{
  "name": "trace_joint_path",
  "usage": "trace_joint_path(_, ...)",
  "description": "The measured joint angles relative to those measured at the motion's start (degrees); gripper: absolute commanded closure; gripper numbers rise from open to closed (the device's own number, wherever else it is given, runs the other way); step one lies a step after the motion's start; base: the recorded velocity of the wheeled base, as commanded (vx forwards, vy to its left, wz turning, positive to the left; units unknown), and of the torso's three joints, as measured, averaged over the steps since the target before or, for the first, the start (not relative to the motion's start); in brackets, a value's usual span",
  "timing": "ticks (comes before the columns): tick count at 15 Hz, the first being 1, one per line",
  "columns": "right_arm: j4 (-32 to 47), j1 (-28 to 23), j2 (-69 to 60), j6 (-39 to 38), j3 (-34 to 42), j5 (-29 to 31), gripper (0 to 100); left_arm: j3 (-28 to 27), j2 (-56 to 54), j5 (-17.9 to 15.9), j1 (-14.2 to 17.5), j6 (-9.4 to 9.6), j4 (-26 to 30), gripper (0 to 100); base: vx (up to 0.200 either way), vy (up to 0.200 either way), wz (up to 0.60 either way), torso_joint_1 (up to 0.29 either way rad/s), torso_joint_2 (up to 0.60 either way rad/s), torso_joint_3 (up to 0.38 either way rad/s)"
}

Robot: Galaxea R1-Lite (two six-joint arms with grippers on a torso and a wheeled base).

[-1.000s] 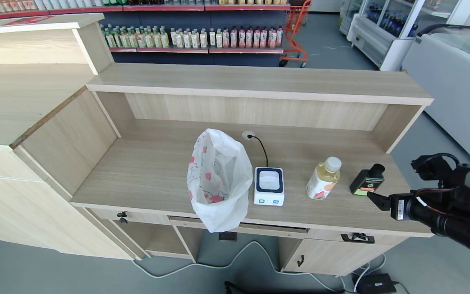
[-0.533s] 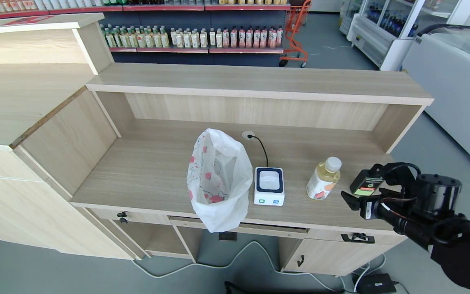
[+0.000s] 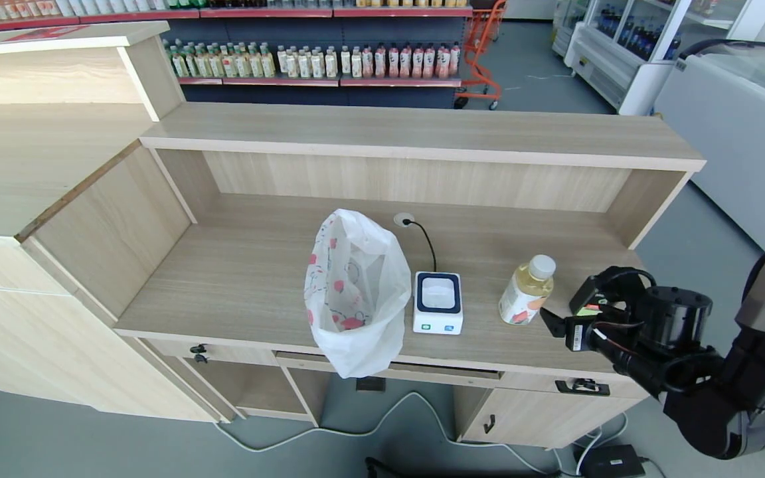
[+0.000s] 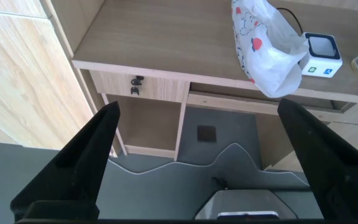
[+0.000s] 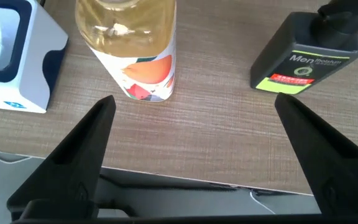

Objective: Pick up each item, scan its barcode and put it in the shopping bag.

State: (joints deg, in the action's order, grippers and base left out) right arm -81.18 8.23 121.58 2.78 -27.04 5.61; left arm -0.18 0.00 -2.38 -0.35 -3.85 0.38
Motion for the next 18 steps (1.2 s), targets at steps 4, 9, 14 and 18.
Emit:
trace_joint_path(4,0.1,1.2,3.2,-1.0,-5.9,0.1,0,0.0,0.0,0.0,0.0,0.00,0.0,0,0.000,0.000,0.00,0.000,0.00,0.000)
trace_joint_path(9,0.0,3.1,7.5,-1.0,-12.7,2.2,0,0.0,0.0,0.0,0.0,0.00,0.0,0,0.000,0.000,0.00,0.000,0.00,0.000)
trace_joint_path(14,0.0,4.4,11.4,-0.9,-17.4,2.7,0,0.0,0.0,0.0,0.0,0.00,0.0,0,0.000,0.000,0.00,0.000,0.00,0.000)
trace_joint_path(18,0.0,4.5,14.5,-1.0,-21.7,2.7,0,0.0,0.0,0.0,0.0,0.00,0.0,0,0.000,0.000,0.00,0.000,0.00,0.000)
